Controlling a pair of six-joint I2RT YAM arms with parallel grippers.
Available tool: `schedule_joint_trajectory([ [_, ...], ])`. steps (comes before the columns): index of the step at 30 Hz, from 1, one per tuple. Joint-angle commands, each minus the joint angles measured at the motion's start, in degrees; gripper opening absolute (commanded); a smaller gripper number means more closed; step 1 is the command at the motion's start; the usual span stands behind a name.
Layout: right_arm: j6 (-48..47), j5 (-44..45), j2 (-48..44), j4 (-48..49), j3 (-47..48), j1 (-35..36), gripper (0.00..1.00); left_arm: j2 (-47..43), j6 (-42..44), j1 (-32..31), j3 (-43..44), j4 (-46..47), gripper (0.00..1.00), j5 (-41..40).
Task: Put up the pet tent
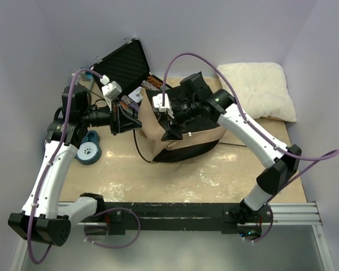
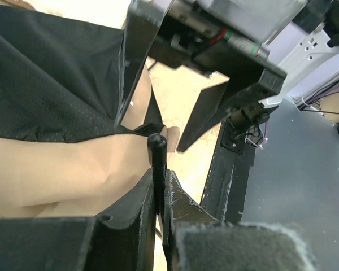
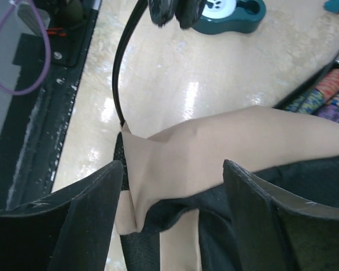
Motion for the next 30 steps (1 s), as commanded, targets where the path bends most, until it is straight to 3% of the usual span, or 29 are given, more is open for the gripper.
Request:
schedule_joint_trajectory([
  [1, -7.35, 3.09, -3.92, -2.29, -2.61, -2.40, 0.78, 2.44, 3.15, 0.07, 1.00, -3.30, 0.00, -2.19],
  [6, -14.84, 5.46, -7.16, -5.65, -7.26, -3.28, 0.89, 3.94, 2.71, 0.16, 1.62, -2.42, 0.00, -1.40],
  [12, -19.15, 6.87, -16.30, -0.56, -16.04, -6.18, 0.93, 5.61, 2.44, 0.16, 2.58, -1.72, 0.00, -0.17],
  [17, -26.52, 8.02, -22.28, 7.34, -25.18, -10.83, 0.93, 6.31, 2.62, 0.16, 2.59, -1.89, 0.00, 0.62],
  [22, -27.76, 2.58, -23.18, 20.70, -32.93, -13.04, 0.89, 7.01, 2.71, 0.16, 2.76, -1.98, 0.00, 1.68],
  [30, -34.54, -8.06, -18.95, 23.00, -36.10, -12.69, 0.80, 7.98, 3.32, 0.16, 3.29, -2.33, 0.00, 1.50],
])
